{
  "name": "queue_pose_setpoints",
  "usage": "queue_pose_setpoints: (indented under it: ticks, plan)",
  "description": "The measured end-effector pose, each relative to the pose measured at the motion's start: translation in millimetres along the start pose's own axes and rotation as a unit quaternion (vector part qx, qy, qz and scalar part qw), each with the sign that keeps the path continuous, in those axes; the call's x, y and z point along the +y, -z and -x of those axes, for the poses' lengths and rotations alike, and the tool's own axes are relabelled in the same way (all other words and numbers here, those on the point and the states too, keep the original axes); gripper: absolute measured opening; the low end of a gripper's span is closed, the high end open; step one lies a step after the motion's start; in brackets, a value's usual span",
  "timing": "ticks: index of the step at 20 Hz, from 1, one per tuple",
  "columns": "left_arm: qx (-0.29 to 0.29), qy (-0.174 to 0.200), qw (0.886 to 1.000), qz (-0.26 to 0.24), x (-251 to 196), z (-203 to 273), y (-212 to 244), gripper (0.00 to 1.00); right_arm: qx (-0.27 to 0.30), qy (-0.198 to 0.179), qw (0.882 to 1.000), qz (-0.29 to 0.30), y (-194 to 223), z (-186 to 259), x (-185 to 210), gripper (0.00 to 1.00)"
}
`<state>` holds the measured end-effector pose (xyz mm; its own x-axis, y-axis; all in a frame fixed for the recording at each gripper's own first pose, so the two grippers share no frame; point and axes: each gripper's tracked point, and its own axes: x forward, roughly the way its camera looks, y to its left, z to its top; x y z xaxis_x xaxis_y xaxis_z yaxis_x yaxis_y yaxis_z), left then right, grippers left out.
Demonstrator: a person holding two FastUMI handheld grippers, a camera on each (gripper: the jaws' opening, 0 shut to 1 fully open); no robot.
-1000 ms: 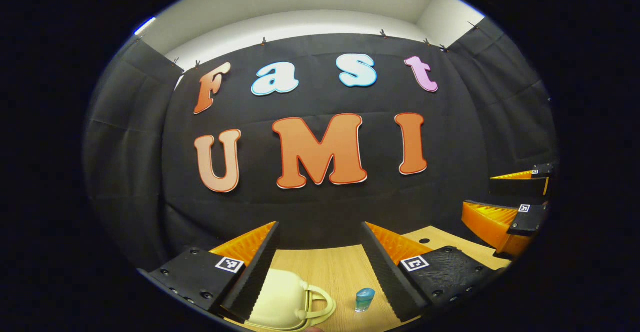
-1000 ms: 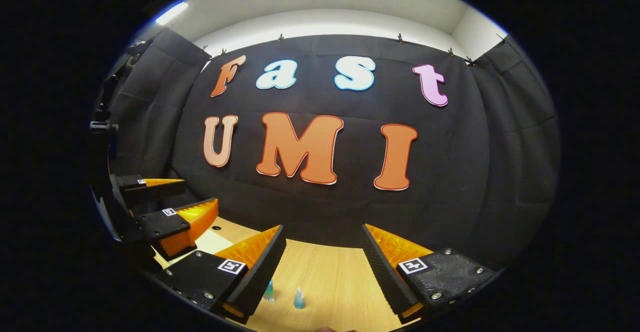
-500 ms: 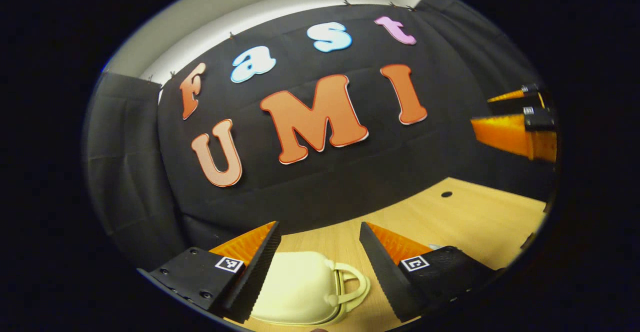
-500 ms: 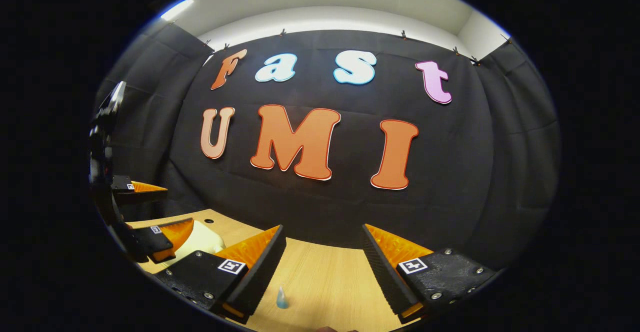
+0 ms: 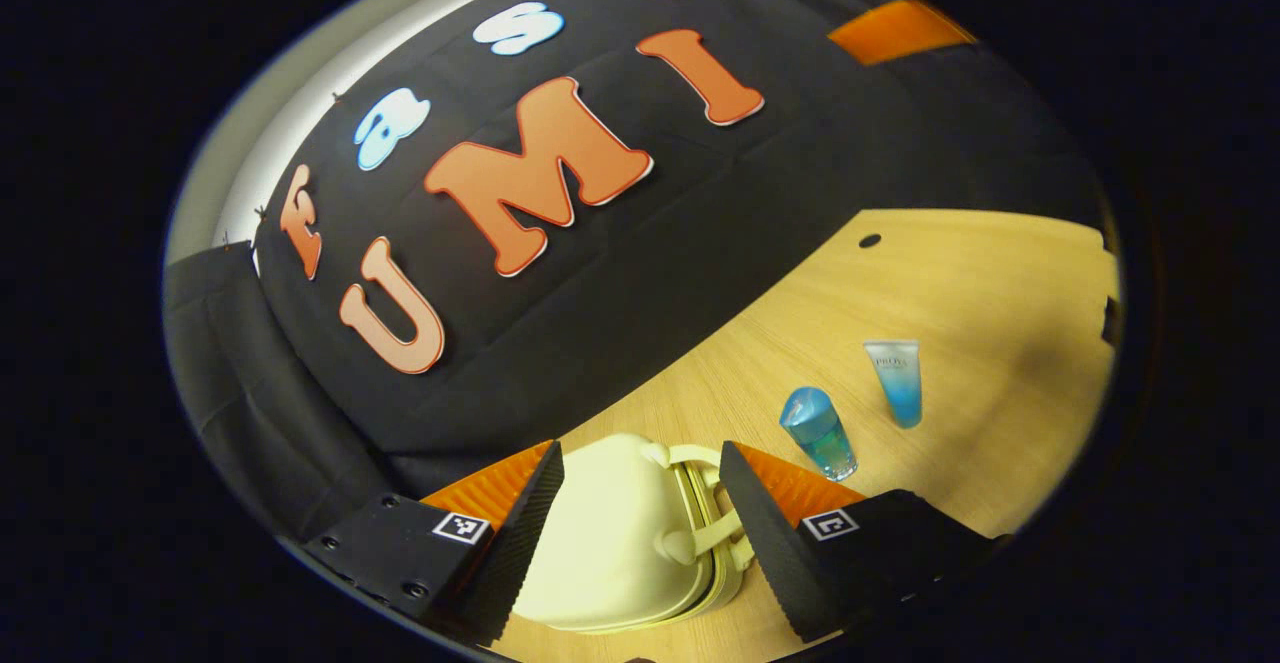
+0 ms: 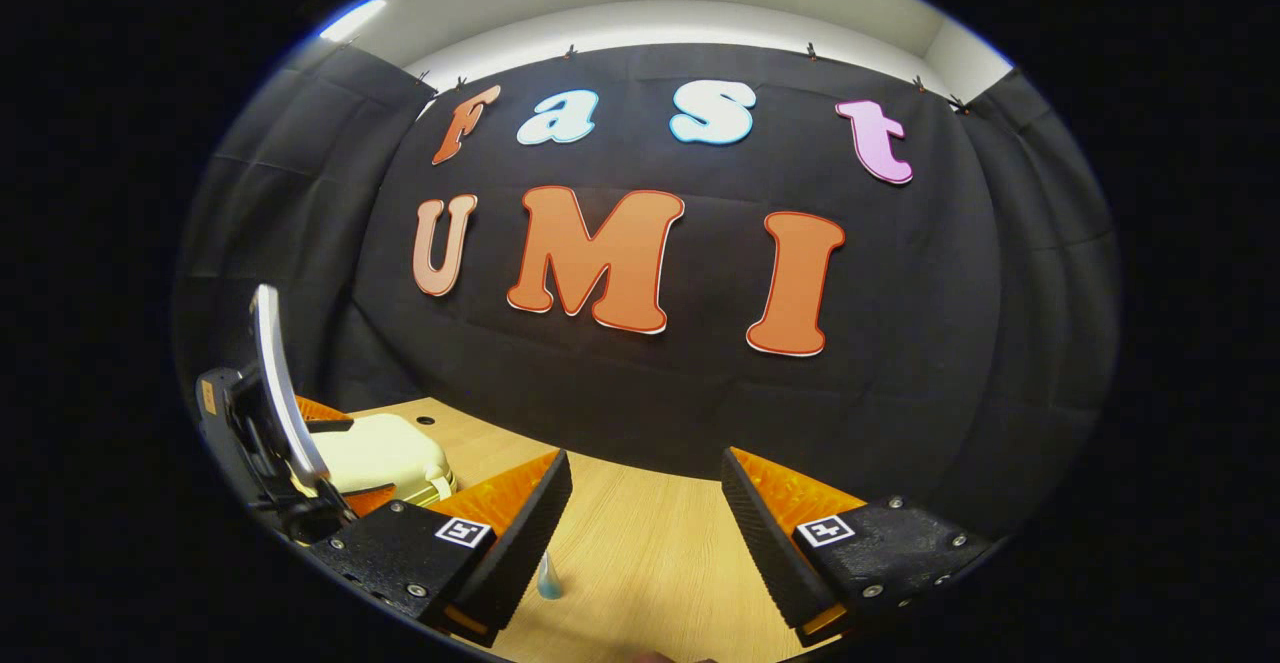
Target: First open the suitcase, pack the skin care products into it, and then close the suitcase.
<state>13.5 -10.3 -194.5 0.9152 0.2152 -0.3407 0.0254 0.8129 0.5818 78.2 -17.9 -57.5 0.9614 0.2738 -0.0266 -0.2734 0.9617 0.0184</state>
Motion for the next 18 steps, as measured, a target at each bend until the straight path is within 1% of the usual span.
queue_pose_setpoints:
  ticks: [2,5,9,11,12,14,15,16,18]
  plan:
    - [0.017,0.011,0.999,-0.034,-10.8,-9.2,17.3,0.97,0.006,0.001,1.0,0.002,6.5,2.4,-8.6,0.95]
    - [0.037,0.027,0.995,-0.083,-28.5,-20.7,42.6,0.97,0.012,0.013,1.0,0.006,12.1,1.7,-18.7,0.95]
    - [0.043,0.055,0.985,-0.16,-51.8,-33.2,70.2,0.97,0.023,0.035,0.999,0.006,20.2,0.1,-25.1,0.95]
    - [0.05,0.067,0.978,-0.189,-58.6,-40.0,84.1,0.96,0.032,0.045,0.998,0.003,26.8,0.5,-25.5,0.95]
    - [0.049,0.067,0.976,-0.201,-60.8,-42.0,87.4,0.92,0.034,0.05,0.998,0.002,27.9,3.1,-24.2,0.95]
    - [0.05,0.069,0.97,-0.227,-63.7,-49.0,93.7,0.92,0.041,0.057,0.998,0.004,32.1,4.2,-19.0,0.95]
    - [0.046,0.068,0.967,-0.241,-66.1,-53.4,93.2,0.88,0.045,0.059,0.997,0.003,35.3,4.2,-17.0,0.95]
    - [0.043,0.065,0.963,-0.258,-66.7,-57.5,94.9,0.86,0.049,0.06,0.997,0.001,37.8,4.0,-12.7,0.96]
    - [0.039,0.059,0.954,-0.291,-66.5,-64.3,98.8,0.86,0.058,0.063,0.996,0.0,43.4,5.0,-6.7,0.95]
